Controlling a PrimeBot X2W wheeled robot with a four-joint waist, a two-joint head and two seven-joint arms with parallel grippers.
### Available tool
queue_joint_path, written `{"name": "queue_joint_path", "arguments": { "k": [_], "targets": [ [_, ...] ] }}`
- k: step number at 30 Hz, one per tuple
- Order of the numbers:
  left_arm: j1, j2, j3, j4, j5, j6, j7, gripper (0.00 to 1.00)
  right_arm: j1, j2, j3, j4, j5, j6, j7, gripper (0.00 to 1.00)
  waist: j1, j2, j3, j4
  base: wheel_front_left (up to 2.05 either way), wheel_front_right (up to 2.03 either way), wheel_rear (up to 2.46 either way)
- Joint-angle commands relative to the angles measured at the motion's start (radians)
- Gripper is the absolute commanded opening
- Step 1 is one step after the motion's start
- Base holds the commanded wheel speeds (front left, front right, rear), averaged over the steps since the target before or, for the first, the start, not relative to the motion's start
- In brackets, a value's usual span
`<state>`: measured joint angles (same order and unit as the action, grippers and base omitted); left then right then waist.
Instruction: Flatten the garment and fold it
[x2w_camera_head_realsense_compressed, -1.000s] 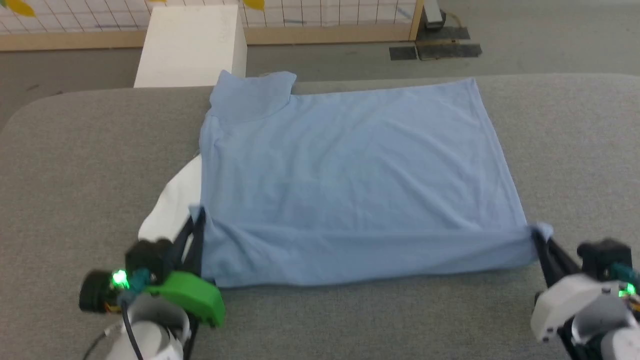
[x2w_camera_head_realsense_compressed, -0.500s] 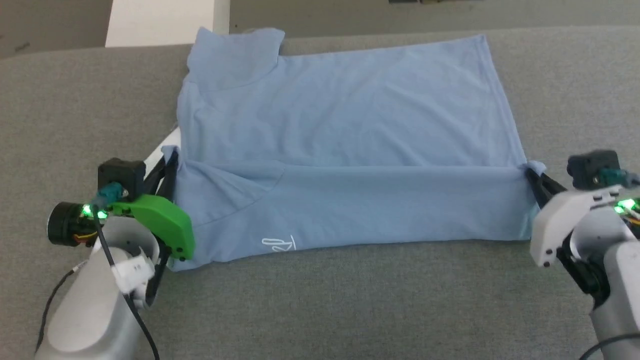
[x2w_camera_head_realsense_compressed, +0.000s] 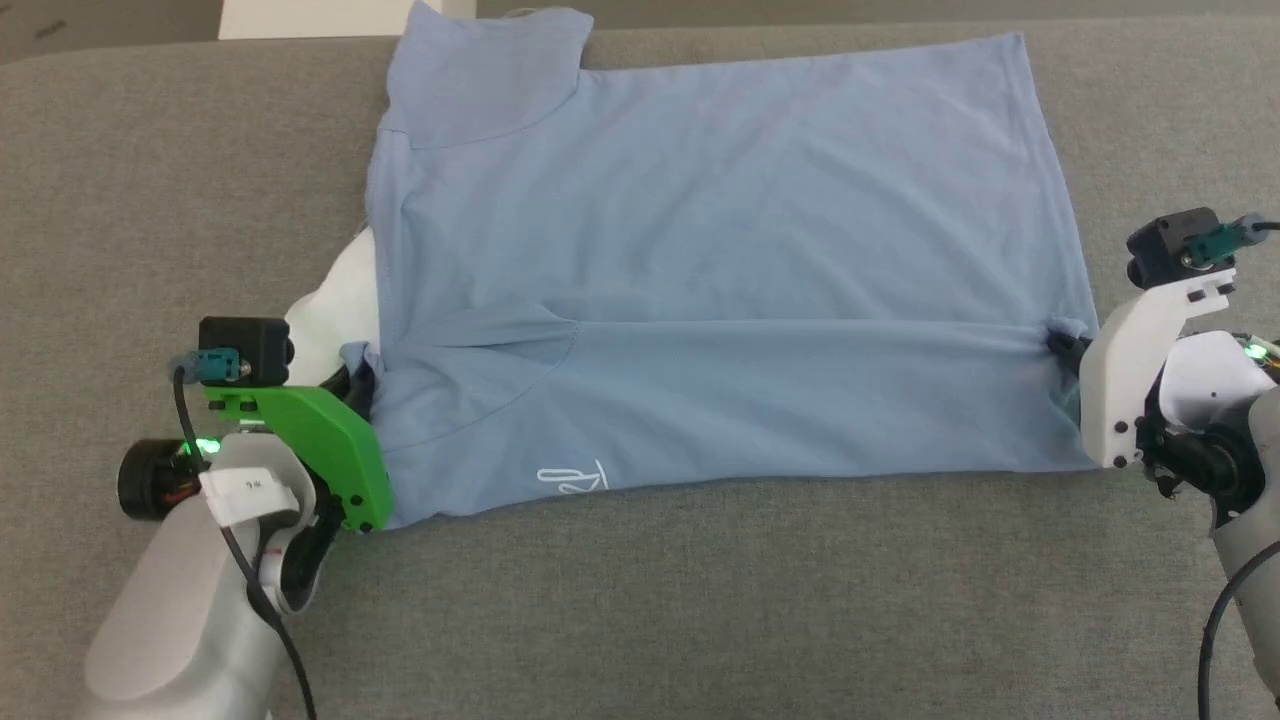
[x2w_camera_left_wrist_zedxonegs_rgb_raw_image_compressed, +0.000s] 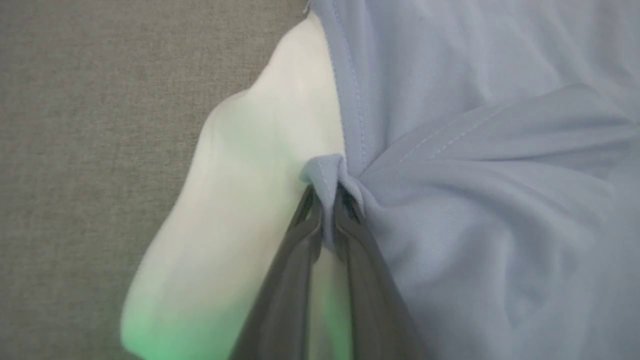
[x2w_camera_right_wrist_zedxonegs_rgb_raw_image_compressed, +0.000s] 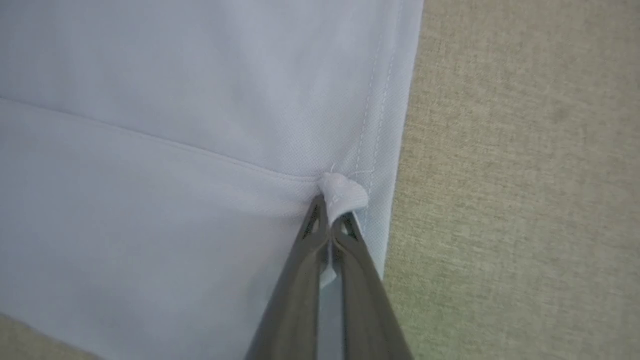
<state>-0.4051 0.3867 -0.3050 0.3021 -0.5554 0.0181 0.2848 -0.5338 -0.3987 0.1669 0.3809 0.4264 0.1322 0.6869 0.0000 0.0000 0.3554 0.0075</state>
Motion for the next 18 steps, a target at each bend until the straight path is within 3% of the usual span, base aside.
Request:
{"name": "queue_joint_path", "arguments": {
  "k": [1,2,3,7,12,18],
  "targets": [
    [0.035,-0.013,-0.006,0.009,-0.014,-0.002,-0.007,1.00,0.012,0.008,-0.014,0.027,0.004,-0.002,0.016,0.44,0.0000,0.0000,-0.019,0.011,0.00,0.00,0.00],
    [0.038,-0.019,-0.001,0.004,-0.017,0.000,-0.022,1.00,0.016,0.014,-0.027,0.029,0.005,-0.002,0.016,0.85,0.0000,0.0000,-0.027,0.013,0.00,0.00,0.00],
    [0.043,-0.024,0.009,-0.005,-0.016,0.006,-0.053,1.00,0.024,0.025,-0.046,0.030,0.006,-0.002,0.012,1.00,0.0000,0.0000,-0.038,0.015,0.00,0.00,0.00],
    [0.072,-0.042,0.046,-0.045,0.012,0.046,-0.216,1.00,0.073,0.058,-0.111,-0.002,-0.012,-0.002,-0.081,1.00,0.0000,0.0000,-0.083,0.022,0.00,0.00,0.00],
    [0.156,-0.076,0.096,-0.095,0.040,0.108,-0.424,1.00,0.172,0.117,-0.174,-0.089,-0.047,-0.002,-0.314,1.00,0.0000,0.0000,-0.145,0.017,0.00,0.00,0.00],
    [0.270,-0.106,0.114,-0.124,0.038,0.143,-0.499,1.00,0.316,0.210,-0.230,-0.183,-0.097,-0.002,-0.538,1.00,0.0000,0.0000,-0.193,0.002,0.00,0.00,0.00]
  ]
}}
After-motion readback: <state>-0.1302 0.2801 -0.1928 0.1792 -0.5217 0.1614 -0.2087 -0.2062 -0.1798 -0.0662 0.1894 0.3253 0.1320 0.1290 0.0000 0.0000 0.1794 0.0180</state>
